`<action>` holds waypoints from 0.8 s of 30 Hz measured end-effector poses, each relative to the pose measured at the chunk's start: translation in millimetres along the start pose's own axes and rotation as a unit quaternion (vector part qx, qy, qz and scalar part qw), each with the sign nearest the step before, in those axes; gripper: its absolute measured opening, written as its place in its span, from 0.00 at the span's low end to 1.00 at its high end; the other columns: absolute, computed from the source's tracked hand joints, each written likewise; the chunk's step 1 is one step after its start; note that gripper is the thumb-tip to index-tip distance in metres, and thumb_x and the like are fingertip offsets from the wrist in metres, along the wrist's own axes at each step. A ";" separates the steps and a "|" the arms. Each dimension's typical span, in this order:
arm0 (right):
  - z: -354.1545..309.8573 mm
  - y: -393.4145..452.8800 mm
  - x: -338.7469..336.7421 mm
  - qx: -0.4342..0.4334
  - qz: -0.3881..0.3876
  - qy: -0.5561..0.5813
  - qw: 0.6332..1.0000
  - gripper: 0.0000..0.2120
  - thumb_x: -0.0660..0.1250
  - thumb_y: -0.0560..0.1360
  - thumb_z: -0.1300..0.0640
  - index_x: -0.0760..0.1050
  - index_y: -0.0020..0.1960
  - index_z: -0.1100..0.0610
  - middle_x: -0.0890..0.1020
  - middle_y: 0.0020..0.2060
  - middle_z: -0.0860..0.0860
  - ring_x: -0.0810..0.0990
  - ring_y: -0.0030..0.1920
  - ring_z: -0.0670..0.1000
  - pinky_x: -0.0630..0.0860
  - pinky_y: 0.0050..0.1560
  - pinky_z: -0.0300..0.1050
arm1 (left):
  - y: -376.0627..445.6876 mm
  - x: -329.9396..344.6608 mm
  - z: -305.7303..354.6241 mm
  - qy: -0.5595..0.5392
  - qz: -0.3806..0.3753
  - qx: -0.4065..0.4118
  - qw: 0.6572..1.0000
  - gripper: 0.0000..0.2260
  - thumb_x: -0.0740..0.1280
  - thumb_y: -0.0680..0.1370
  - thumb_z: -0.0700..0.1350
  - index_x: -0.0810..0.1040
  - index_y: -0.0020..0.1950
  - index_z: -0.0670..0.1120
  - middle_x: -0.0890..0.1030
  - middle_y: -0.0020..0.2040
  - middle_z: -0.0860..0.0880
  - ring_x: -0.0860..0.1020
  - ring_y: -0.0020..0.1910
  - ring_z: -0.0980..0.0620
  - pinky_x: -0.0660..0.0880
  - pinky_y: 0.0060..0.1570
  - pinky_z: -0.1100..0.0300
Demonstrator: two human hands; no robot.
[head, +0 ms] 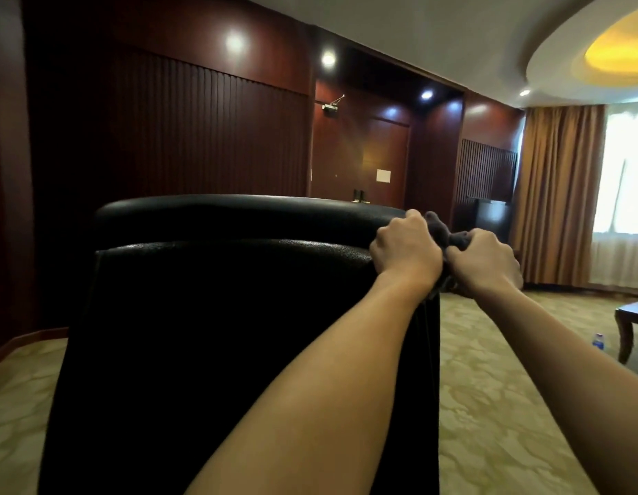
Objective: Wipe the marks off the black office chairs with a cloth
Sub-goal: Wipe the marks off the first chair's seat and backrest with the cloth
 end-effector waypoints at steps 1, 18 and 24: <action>0.2 -2.3 1.0 -0.004 -0.004 0.010 1.000 0.15 0.65 0.76 0.50 0.77 0.62 0.51 0.81 0.57 0.61 0.78 0.58 0.64 0.73 0.54 0.54 | -0.7 -1.8 -1.7 -0.003 -0.003 -0.007 1.000 0.11 0.64 0.80 0.47 0.75 0.60 0.44 0.80 0.60 0.41 0.77 0.61 0.39 0.75 0.54 0.49; -246.4 -100.6 103.0 -0.290 0.020 -0.019 0.957 0.12 0.60 0.81 0.52 0.72 0.60 0.57 0.82 0.54 0.61 0.79 0.55 0.66 0.73 0.46 0.53 | -12.8 -171.7 -226.2 0.079 0.133 -0.189 0.970 0.15 0.63 0.81 0.55 0.79 0.61 0.48 0.80 0.61 0.42 0.78 0.61 0.39 0.74 0.56 0.49; -338.2 -166.2 169.8 -0.355 -0.013 0.017 0.935 0.11 0.56 0.81 0.55 0.70 0.62 0.56 0.80 0.58 0.57 0.79 0.55 0.64 0.66 0.42 0.50 | -44.7 -241.4 -327.1 0.070 0.186 -0.246 0.949 0.13 0.61 0.81 0.55 0.79 0.59 0.50 0.80 0.61 0.42 0.77 0.60 0.38 0.72 0.52 0.50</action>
Point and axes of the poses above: each hand's wrist, its own y-axis towards the middle knuckle, its own x-axis out of the palm, z = x × y, the point moved 10 cm from there along y, towards the middle knuckle
